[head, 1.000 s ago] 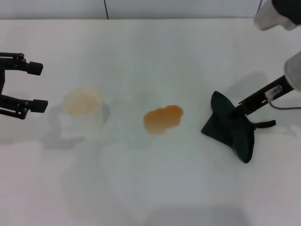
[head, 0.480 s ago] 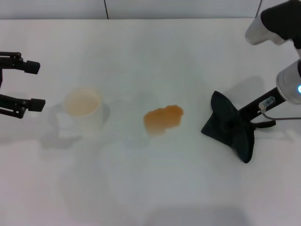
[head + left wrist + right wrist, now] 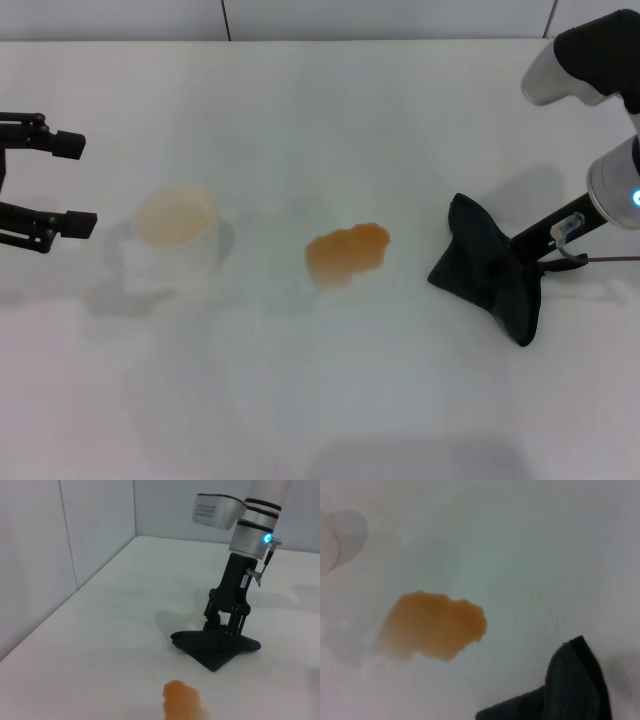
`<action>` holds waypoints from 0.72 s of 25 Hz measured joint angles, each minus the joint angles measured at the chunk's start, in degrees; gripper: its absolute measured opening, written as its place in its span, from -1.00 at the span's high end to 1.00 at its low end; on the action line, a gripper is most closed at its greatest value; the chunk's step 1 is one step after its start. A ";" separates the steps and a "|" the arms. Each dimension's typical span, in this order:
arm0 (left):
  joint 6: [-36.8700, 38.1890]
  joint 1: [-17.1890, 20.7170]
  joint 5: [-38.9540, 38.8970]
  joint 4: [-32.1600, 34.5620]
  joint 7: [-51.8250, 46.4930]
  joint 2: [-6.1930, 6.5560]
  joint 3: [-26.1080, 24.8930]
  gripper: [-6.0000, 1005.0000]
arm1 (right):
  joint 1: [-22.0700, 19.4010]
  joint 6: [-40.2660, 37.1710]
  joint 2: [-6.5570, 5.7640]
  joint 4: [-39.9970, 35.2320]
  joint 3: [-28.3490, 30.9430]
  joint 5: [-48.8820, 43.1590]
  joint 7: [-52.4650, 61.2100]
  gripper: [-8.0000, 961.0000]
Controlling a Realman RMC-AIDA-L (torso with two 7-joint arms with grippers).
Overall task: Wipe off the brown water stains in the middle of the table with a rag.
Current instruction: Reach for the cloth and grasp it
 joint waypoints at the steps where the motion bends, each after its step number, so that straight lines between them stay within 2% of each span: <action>1: -0.02 0.00 0.00 0.00 0.01 -0.02 0.00 -0.77 | 0.00 0.03 0.01 0.15 0.00 0.00 0.00 -0.48; 10: -0.07 0.14 0.00 0.02 0.13 -0.14 -0.13 -0.77 | -0.06 0.96 0.07 0.42 -1.31 -0.04 0.02 -0.41; 18: -0.07 0.21 -0.01 0.02 0.23 -0.14 -0.22 -0.77 | -0.18 1.31 0.06 0.46 -1.49 -0.03 0.10 -0.20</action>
